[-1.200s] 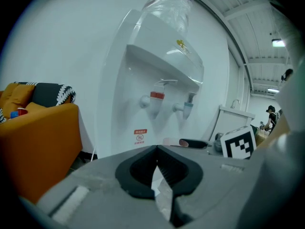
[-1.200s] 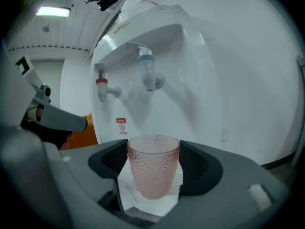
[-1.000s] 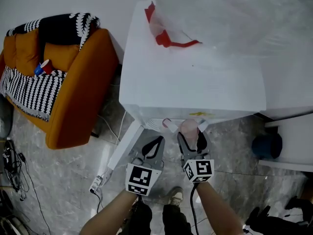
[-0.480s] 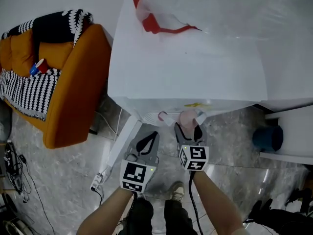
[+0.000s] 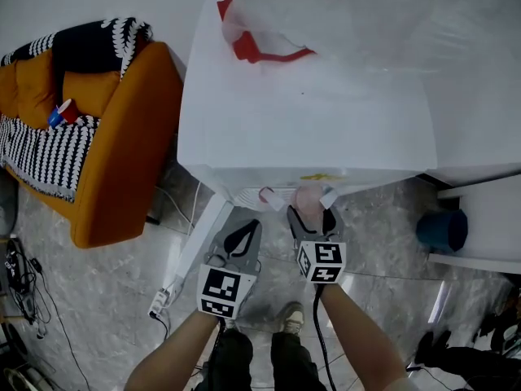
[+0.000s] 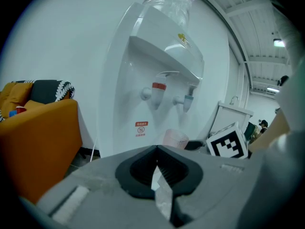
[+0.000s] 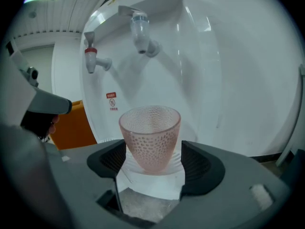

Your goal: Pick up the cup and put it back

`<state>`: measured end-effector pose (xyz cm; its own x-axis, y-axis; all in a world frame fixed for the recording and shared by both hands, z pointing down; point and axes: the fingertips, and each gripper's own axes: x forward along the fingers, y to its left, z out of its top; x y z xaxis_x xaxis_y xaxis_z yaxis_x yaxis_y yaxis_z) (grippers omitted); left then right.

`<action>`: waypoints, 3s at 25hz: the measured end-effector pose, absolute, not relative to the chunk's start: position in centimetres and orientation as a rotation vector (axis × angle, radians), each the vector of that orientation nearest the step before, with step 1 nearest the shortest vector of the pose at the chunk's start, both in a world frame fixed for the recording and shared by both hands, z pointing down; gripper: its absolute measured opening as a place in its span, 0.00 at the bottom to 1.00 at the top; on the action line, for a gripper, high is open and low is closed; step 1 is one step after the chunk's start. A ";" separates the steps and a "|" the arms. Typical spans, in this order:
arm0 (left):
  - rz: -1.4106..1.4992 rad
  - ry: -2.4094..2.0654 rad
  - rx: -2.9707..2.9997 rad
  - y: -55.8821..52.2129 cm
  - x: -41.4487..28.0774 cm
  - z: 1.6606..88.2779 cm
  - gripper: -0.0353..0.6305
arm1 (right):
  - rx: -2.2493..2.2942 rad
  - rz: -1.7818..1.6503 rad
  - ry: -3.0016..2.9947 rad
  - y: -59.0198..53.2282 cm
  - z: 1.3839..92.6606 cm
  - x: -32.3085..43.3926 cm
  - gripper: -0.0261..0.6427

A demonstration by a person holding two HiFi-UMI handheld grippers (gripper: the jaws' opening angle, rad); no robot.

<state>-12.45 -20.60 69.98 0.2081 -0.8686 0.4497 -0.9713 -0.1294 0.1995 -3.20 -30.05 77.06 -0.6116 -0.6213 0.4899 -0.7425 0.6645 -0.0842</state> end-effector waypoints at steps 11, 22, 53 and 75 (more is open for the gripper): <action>0.272 -1.712 1.967 -19.4 -12.8 66.4 0.06 | 1.055 0.386 -2.442 -28.6 71.8 -2.3 0.59; 0.328 -1.743 2.056 -17.6 -13.0 57.8 0.06 | 1.071 0.397 -2.482 -25.7 59.7 -0.8 0.47; 0.190 -1.935 2.322 -7.8 -11.2 21.6 0.06 | 0.894 0.222 -2.889 -12.6 17.0 1.9 0.21; 0.152 -2.071 2.409 0.9 -7.0 9.1 0.06 | 0.646 0.052 -2.983 -3.3 7.6 3.4 0.04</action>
